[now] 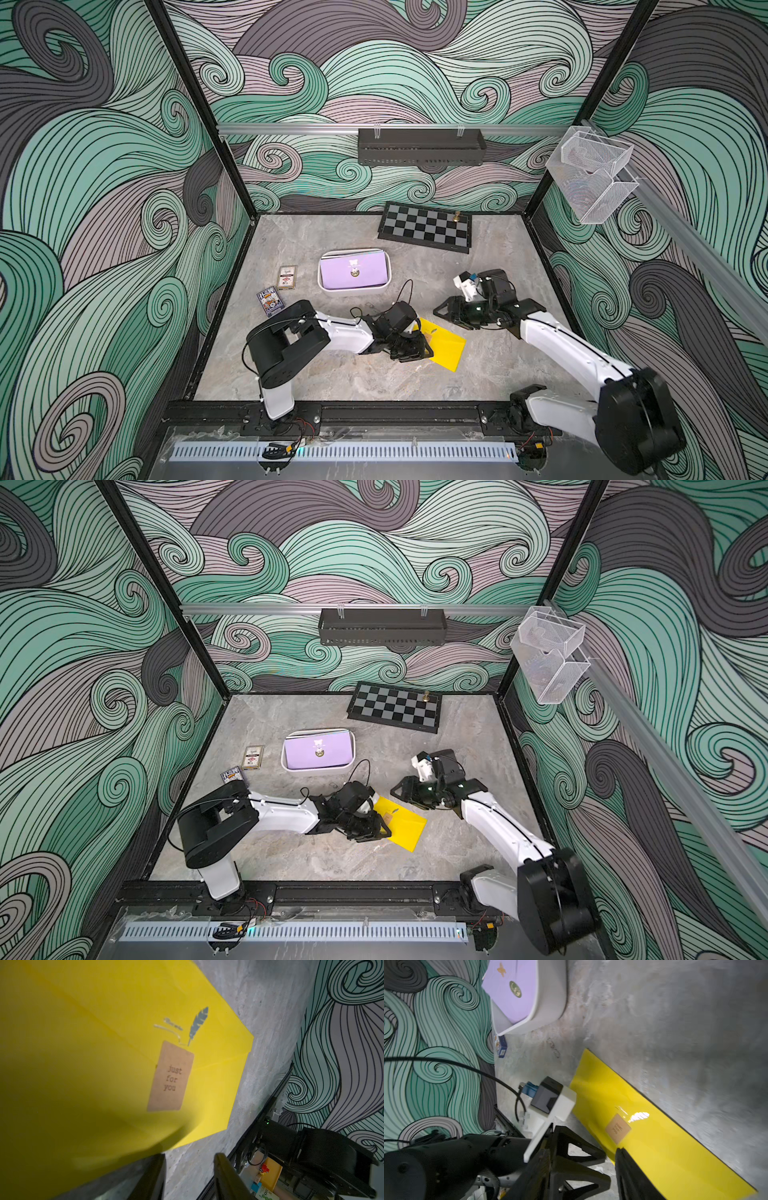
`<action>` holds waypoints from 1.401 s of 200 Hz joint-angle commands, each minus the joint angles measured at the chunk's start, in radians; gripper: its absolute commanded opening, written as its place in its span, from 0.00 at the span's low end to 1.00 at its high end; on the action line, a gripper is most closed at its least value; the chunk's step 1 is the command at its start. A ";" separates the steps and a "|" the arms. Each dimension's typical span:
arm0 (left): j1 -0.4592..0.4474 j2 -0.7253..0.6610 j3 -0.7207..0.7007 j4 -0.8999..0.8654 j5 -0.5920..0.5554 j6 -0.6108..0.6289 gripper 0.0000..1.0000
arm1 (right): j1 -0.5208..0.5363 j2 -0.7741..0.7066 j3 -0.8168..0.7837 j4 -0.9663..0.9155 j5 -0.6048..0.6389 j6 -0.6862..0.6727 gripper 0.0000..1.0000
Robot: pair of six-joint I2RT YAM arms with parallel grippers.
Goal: Put the sealed envelopes into the storage box
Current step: Adjust the envelope at the center of the board.
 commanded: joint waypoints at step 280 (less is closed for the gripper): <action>0.268 -0.067 -0.045 -0.324 0.008 0.268 0.39 | -0.085 0.126 -0.211 0.222 -0.094 0.108 0.60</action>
